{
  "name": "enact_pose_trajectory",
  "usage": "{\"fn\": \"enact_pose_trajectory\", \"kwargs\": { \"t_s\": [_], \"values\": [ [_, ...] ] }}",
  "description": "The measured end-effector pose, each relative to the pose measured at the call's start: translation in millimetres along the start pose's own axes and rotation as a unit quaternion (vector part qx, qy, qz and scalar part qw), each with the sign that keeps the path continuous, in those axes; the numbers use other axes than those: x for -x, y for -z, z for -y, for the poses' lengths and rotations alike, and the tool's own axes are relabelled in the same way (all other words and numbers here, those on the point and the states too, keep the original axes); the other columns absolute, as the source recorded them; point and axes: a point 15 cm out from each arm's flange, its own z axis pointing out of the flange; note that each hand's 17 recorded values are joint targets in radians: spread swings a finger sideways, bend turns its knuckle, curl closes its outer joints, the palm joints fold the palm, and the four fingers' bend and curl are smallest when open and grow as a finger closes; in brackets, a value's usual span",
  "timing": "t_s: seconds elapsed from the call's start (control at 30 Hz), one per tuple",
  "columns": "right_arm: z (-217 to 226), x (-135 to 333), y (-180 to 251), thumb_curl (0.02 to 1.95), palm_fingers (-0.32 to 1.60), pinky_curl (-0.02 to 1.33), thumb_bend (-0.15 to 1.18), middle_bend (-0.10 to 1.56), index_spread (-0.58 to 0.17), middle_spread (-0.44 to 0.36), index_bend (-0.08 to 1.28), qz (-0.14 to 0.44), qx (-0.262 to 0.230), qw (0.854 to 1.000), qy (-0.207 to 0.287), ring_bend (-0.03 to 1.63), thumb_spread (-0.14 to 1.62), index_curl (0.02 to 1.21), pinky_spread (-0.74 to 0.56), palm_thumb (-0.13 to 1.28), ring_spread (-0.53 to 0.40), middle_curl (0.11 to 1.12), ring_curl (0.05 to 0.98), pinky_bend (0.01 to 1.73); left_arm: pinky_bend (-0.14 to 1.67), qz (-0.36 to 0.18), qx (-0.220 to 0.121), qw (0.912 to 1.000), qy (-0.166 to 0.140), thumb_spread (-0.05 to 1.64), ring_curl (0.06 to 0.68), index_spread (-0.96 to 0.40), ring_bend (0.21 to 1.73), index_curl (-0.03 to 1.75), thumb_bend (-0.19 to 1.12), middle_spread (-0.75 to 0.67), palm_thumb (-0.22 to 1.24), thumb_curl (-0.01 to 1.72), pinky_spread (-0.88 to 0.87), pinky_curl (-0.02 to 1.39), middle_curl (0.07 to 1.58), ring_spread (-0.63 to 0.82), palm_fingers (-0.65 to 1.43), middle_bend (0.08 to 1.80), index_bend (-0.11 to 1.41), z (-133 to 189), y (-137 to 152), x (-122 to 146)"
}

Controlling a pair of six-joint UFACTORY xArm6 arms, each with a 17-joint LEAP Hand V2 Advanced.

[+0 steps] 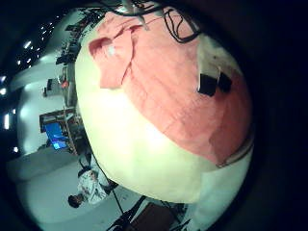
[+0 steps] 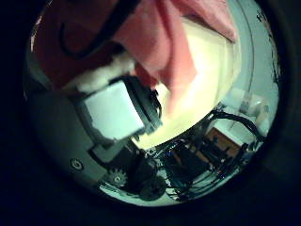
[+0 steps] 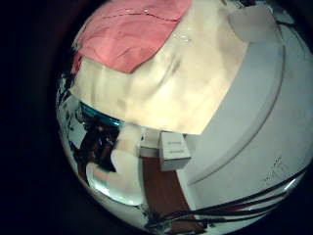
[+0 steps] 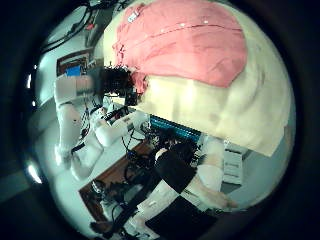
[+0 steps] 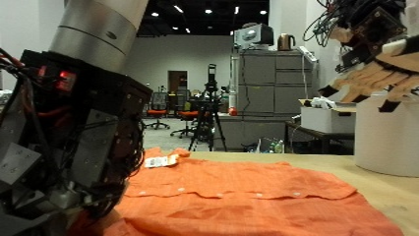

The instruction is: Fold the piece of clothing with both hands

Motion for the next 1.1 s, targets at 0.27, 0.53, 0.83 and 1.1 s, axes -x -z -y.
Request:
{"fn": "enact_pose_trajectory", "kwargs": {
  "t_s": [0.27, 0.53, 0.83, 1.1],
  "values": [
    [8.1, -4.4, -6.8, 0.26, 0.21, 0.33, -0.02, 0.21, -0.289, 0.040, 0.15, -0.005, -0.006, 1.000, -0.002, 0.31, 1.07, 0.28, 0.22, 0.45, 0.158, 0.32, 0.265, 0.23, 1.09, 0.001, 0.009, 1.0000, 0.004, 1.22, 0.478, -0.56, 1.11, 0.58, -0.01, -0.48, 0.50, 0.30, -0.64, 0.58, 0.63, -0.50, 1.22, 1.04, 0.67, -2.5, 27.1, 18.5],
    [11.8, -11.0, -87.5, 0.28, 0.21, 0.33, -0.02, 0.21, -0.253, 0.031, 0.16, -0.002, 0.020, 1.000, 0.000, 0.33, 1.04, 0.28, 0.20, 0.50, 0.131, 0.33, 0.267, 0.23, 1.13, 0.001, -0.001, 1.0000, 0.009, 1.25, 0.486, -0.59, 1.13, 0.64, -0.01, -0.48, 0.51, 0.28, -0.64, 0.58, 0.63, -0.50, 1.18, 1.06, 0.65, 4.1, 40.7, 23.5],
    [28.3, -2.5, -100.7, 0.28, 0.20, 0.32, -0.02, 0.20, -0.234, 0.033, 0.16, -0.016, 0.023, 0.999, 0.021, 0.33, 1.01, 0.28, 0.20, 0.51, 0.125, 0.34, 0.263, 0.22, 1.14, -0.001, 0.007, 0.9999, 0.009, 1.26, 0.487, -0.61, 1.14, 0.70, -0.01, -0.48, 0.53, 0.27, -0.64, 0.57, 0.63, -0.50, 1.17, 1.07, 0.62, 13.8, 56.1, 23.7],
    [52.5, -4.5, -124.0, 0.29, 0.21, 0.32, -0.02, 0.20, -0.232, 0.029, 0.16, -0.020, 0.032, 0.999, 0.026, 0.33, 0.99, 0.28, 0.20, 0.55, 0.120, 0.35, 0.260, 0.22, 1.15, 0.001, 0.011, 0.9999, 0.009, 1.26, 0.488, -0.62, 1.14, 0.75, -0.01, -0.48, 0.54, 0.26, -0.64, 0.56, 0.63, -0.50, 1.17, 1.08, 0.60, 13.5, 62.9, 25.3]
  ]
}}
